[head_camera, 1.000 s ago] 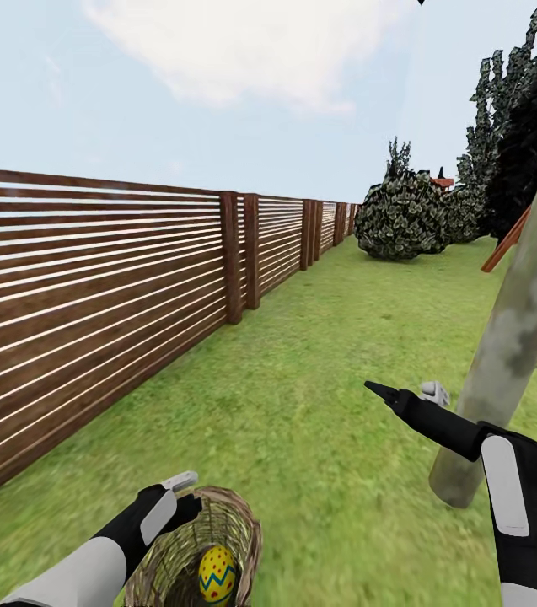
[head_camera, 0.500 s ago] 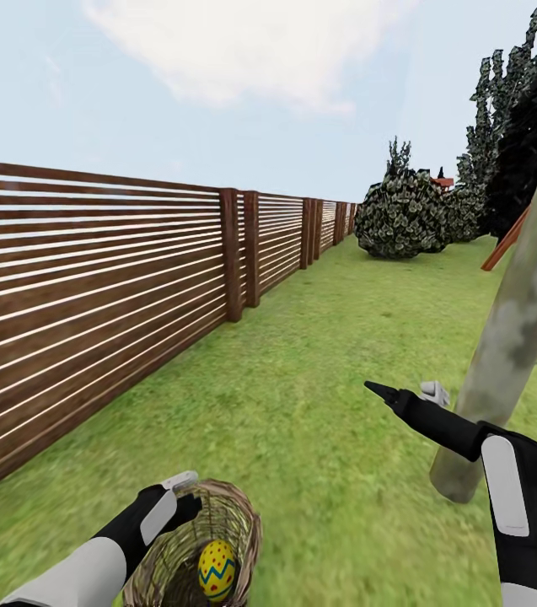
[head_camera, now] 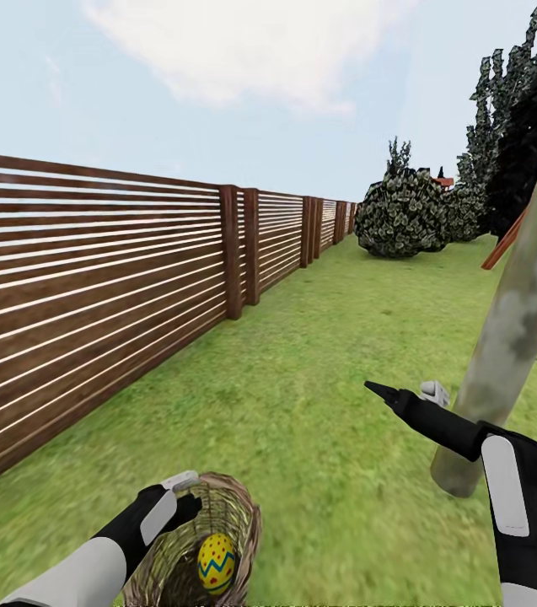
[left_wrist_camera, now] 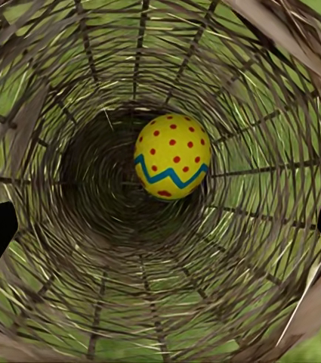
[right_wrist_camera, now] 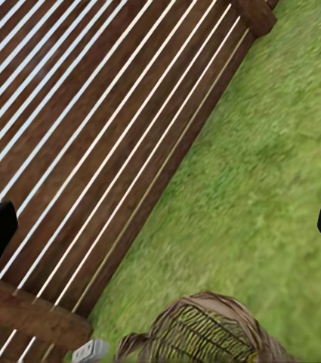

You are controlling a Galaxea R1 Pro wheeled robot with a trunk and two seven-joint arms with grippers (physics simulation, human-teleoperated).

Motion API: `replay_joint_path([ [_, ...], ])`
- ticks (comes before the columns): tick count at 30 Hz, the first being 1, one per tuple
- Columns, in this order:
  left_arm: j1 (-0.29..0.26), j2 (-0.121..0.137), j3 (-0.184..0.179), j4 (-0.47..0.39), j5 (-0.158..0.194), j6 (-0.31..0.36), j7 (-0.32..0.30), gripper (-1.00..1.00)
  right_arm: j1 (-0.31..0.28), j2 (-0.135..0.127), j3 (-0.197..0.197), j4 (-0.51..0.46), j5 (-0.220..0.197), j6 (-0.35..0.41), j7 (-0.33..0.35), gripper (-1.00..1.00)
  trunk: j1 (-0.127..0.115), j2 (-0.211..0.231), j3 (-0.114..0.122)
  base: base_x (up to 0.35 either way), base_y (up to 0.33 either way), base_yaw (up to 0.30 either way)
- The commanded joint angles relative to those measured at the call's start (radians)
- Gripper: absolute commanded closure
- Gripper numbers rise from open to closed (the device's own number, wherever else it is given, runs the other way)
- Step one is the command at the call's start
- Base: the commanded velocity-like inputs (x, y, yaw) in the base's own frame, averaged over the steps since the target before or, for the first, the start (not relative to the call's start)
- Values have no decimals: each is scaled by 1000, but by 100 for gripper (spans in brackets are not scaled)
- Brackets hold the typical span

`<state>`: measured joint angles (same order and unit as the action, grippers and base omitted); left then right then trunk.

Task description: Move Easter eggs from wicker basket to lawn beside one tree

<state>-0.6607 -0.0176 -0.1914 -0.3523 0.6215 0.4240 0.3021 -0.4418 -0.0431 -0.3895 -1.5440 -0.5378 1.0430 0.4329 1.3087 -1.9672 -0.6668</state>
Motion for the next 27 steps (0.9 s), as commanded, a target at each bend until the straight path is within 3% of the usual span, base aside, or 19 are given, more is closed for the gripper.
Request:
replay_joint_path([
  [1, 0, 1, -8, -2, 11, 3, 9, -100, -1, 0, -2, 0, 8, 4, 10, -100, 4, -8, -4, 0, 0, 0],
  [27, 0, 1, -8, -2, 10, 2, 8, -100, 0, 0, -2, -1, 9, 4, 10, -100, 103, -190, -86, 0, 0, 0],
])
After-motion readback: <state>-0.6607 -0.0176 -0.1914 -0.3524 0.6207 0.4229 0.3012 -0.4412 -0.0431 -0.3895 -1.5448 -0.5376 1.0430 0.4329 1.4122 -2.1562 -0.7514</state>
